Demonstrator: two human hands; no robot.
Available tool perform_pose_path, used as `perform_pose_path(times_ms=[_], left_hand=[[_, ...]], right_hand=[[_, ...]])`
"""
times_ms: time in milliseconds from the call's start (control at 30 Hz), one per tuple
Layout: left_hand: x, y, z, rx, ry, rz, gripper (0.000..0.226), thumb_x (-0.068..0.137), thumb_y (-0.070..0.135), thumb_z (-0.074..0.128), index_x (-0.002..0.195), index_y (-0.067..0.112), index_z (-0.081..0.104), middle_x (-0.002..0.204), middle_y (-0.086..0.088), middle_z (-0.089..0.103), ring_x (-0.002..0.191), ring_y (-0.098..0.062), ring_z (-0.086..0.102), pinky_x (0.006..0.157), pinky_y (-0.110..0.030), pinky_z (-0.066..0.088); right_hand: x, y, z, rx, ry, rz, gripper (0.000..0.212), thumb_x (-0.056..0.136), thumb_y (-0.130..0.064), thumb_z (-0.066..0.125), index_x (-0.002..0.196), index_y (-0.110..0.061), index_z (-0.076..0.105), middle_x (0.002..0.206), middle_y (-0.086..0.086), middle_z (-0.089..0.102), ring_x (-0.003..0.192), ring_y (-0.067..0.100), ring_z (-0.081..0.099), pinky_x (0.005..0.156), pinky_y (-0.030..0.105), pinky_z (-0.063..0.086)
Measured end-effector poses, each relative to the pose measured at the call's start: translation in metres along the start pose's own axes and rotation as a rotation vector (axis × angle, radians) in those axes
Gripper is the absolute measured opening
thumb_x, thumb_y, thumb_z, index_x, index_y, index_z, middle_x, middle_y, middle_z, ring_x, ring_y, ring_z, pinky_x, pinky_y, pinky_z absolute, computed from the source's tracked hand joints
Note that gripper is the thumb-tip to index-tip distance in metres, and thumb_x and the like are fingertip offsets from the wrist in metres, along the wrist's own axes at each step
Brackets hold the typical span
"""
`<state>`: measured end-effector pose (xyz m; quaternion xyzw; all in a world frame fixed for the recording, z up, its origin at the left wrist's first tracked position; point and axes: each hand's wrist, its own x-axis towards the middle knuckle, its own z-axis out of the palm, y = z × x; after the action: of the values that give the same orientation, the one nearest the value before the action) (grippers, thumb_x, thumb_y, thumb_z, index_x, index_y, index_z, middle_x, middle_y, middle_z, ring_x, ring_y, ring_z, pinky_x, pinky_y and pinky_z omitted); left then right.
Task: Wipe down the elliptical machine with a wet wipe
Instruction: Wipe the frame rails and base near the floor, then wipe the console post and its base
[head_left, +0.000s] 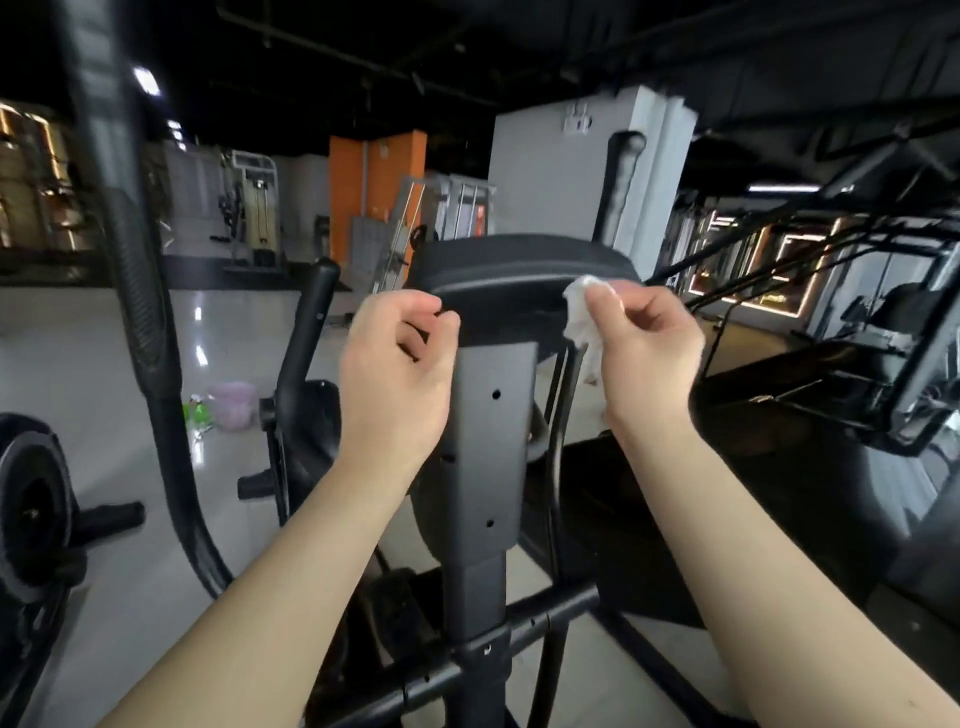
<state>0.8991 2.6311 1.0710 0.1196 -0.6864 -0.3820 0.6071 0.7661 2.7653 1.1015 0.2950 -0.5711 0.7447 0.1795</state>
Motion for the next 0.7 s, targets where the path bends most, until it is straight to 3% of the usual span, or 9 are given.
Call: perform_pose_path(times_ms=[133, 233, 333, 433, 500, 600, 633, 700], left_hand=[[0.024, 0.016, -0.003, 0.056, 0.088, 0.138, 0.011, 0.095, 0.025, 0.067, 0.104, 0.024, 0.062, 0.095, 0.006, 0.057, 0.078, -0.014, 0.057, 0.075, -0.014, 0.045], [0.037, 0.015, -0.004, 0.125, 0.052, 0.173, 0.019, 0.094, 0.029, 0.067, 0.112, 0.022, 0.067, 0.101, 0.010, 0.053, 0.081, -0.011, 0.056, 0.082, -0.019, 0.048], [0.045, 0.005, -0.006, 0.135, 0.009, 0.172, 0.024, 0.094, 0.028, 0.067, 0.117, 0.022, 0.068, 0.108, 0.011, 0.052, 0.084, -0.014, 0.057, 0.087, -0.039, 0.053], [0.047, -0.001, -0.008, 0.110, 0.006, 0.175, 0.025, 0.094, 0.027, 0.067, 0.118, 0.022, 0.070, 0.109, 0.012, 0.052, 0.088, -0.015, 0.058, 0.086, -0.044, 0.053], [0.047, -0.001, -0.011, 0.104, 0.000, 0.149, 0.026, 0.095, 0.029, 0.066, 0.119, 0.023, 0.070, 0.111, 0.014, 0.052, 0.089, -0.012, 0.058, 0.089, -0.043, 0.053], [0.045, 0.002, -0.011, 0.091, -0.006, 0.109, 0.025, 0.095, 0.029, 0.065, 0.120, 0.024, 0.069, 0.111, 0.016, 0.052, 0.091, -0.009, 0.057, 0.094, -0.041, 0.052], [0.045, 0.002, -0.011, 0.082, -0.003, 0.109, 0.025, 0.095, 0.028, 0.065, 0.119, 0.024, 0.069, 0.110, 0.016, 0.052, 0.090, -0.008, 0.057, 0.093, -0.040, 0.052], [0.045, 0.002, -0.010, 0.062, 0.013, 0.125, 0.023, 0.095, 0.023, 0.066, 0.117, 0.022, 0.070, 0.108, 0.014, 0.054, 0.087, -0.011, 0.058, 0.089, -0.040, 0.053]], right_hand=[[0.027, -0.029, 0.019, -0.163, 0.038, -0.220, 0.008, 0.089, -0.026, 0.077, 0.091, -0.019, 0.073, 0.095, -0.012, 0.074, 0.092, -0.002, 0.067, 0.083, 0.012, 0.050], [0.025, -0.025, 0.043, -0.310, -0.080, -0.255, 0.005, 0.091, -0.025, 0.074, 0.088, -0.029, 0.072, 0.102, -0.015, 0.072, 0.098, -0.003, 0.065, 0.094, 0.024, 0.053], [0.002, -0.014, 0.067, -0.340, -0.223, -0.588, 0.013, 0.093, -0.010, 0.071, 0.093, -0.023, 0.073, 0.111, -0.011, 0.073, 0.114, 0.005, 0.065, 0.103, 0.038, 0.049], [0.000, -0.004, 0.066, -0.399, -0.330, -0.851, 0.012, 0.095, -0.004, 0.069, 0.102, -0.009, 0.077, 0.121, -0.003, 0.073, 0.127, 0.010, 0.061, 0.115, 0.038, 0.037], [0.014, 0.002, 0.052, -0.449, -0.277, -0.799, 0.017, 0.098, -0.004, 0.064, 0.110, -0.011, 0.075, 0.126, -0.006, 0.070, 0.128, 0.008, 0.060, 0.120, 0.045, 0.033], [0.024, 0.001, 0.034, -0.416, -0.119, -0.483, 0.027, 0.105, -0.013, 0.055, 0.127, -0.021, 0.067, 0.136, -0.008, 0.064, 0.133, 0.007, 0.054, 0.118, 0.045, 0.038], [0.018, -0.003, 0.038, -0.438, -0.110, -0.462, 0.030, 0.106, -0.017, 0.051, 0.132, -0.020, 0.065, 0.140, -0.004, 0.062, 0.136, 0.009, 0.052, 0.119, 0.044, 0.038], [-0.005, -0.011, 0.056, -0.516, -0.223, -0.642, 0.034, 0.104, -0.018, 0.047, 0.132, -0.010, 0.065, 0.141, 0.006, 0.061, 0.138, 0.018, 0.050, 0.121, 0.040, 0.034]])
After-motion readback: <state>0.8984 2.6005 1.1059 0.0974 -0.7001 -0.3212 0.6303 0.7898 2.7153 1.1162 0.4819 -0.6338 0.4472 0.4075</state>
